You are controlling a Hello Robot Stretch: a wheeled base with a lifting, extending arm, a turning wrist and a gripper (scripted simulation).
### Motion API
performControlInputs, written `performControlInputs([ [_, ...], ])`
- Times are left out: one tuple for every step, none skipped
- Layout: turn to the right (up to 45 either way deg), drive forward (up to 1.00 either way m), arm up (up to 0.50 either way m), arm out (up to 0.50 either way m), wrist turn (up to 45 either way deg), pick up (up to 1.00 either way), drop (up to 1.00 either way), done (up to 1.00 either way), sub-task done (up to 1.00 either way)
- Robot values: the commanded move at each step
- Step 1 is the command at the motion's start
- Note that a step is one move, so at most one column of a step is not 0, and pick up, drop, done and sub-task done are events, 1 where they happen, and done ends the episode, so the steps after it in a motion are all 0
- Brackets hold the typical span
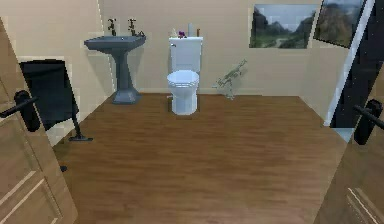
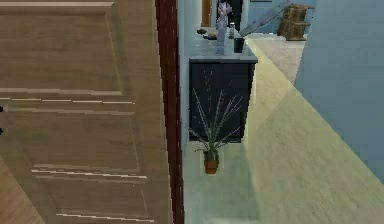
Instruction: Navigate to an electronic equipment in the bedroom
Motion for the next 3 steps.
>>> performControlInputs([
  [3.0,0.0,0.0,0.0,0.0,0.0,0.0,0.0,0.0],
  [0.0,1.0,0.0,0.0,0.0,0.0,0.0,0.0,0.0],
  [3.0,0.0,0.0,0.0,0.0,0.0,0.0,0.0,0.0],
])
